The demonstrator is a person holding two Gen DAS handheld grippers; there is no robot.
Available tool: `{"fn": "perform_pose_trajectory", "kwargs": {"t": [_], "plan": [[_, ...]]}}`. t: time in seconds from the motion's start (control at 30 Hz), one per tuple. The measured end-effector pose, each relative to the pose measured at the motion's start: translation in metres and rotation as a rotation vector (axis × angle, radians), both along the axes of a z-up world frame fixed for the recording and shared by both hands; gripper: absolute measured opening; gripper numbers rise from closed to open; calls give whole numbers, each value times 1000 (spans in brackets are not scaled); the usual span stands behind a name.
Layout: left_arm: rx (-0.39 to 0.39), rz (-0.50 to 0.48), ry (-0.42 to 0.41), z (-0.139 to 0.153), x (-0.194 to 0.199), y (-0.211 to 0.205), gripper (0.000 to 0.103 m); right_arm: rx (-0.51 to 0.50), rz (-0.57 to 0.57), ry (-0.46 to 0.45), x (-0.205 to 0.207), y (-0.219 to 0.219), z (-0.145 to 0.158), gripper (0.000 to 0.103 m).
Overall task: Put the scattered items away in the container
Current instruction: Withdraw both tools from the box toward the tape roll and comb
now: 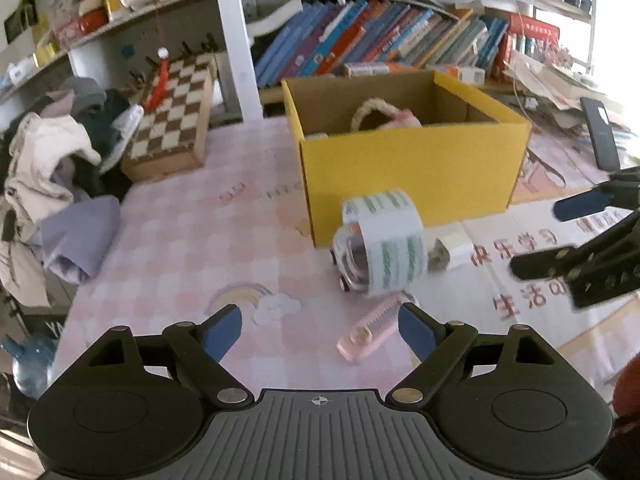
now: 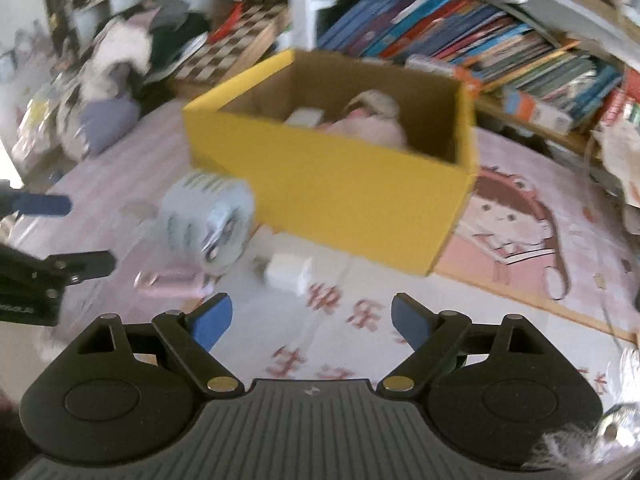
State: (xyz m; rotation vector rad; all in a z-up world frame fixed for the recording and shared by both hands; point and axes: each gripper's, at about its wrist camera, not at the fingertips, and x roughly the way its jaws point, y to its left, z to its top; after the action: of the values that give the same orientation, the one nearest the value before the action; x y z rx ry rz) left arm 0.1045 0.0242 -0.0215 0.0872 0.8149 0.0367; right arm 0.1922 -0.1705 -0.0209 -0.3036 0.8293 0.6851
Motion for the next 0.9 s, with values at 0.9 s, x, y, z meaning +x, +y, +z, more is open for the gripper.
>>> {"fn": "perform_pose_trajectory", "kwargs": {"t": [0.9], "plan": [[7, 8, 86, -16, 7, -2, 90, -66, 102, -14, 0, 23, -14, 86]]}}
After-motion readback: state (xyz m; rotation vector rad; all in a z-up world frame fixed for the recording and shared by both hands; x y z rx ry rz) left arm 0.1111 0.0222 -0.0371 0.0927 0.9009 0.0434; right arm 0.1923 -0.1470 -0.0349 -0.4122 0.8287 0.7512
